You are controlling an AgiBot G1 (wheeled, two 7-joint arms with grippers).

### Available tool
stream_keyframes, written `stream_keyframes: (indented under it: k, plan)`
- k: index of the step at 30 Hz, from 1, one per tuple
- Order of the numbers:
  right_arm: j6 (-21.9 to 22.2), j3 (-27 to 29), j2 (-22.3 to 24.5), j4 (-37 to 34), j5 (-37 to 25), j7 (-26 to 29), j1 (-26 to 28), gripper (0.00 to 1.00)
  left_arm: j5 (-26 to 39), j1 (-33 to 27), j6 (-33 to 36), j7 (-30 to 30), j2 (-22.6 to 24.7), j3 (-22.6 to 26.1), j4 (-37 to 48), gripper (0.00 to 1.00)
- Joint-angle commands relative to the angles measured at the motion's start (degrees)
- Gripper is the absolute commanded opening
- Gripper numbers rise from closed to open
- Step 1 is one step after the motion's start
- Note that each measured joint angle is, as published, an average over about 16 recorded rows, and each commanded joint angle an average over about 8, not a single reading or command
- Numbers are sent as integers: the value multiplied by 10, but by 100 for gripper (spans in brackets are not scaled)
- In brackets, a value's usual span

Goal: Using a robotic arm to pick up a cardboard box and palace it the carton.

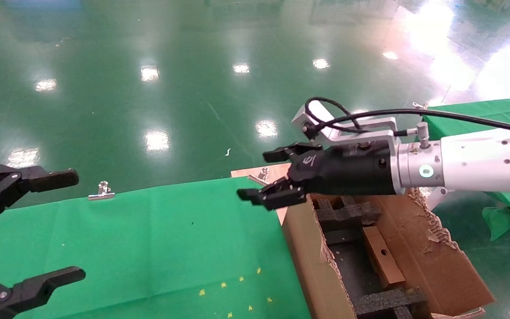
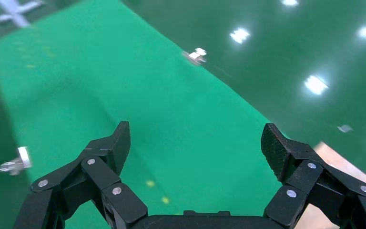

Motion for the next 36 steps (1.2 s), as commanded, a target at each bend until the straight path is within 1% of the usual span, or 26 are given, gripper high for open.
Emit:
stream_keyframes:
  k: [1,18,23,28,36]
  plan:
    - [-21,27,-3,-2,19,-26,-18,100,0,0,0,0,0,0,0,100]
    - [-198,250,-33,-18,183,-241,-166,100,0,0,0,0,0,0,0,100]
    - [-239,303,-40,-21,222,-291,-200,100,0,0,0,0,0,0,0,100]
    - [-258,329,-43,-23,241,-309,-217,100,0,0,0,0,0,0,0,100]
    - [-251,318,-42,-23,234,-301,-210,100,0,0,0,0,0,0,0,100]
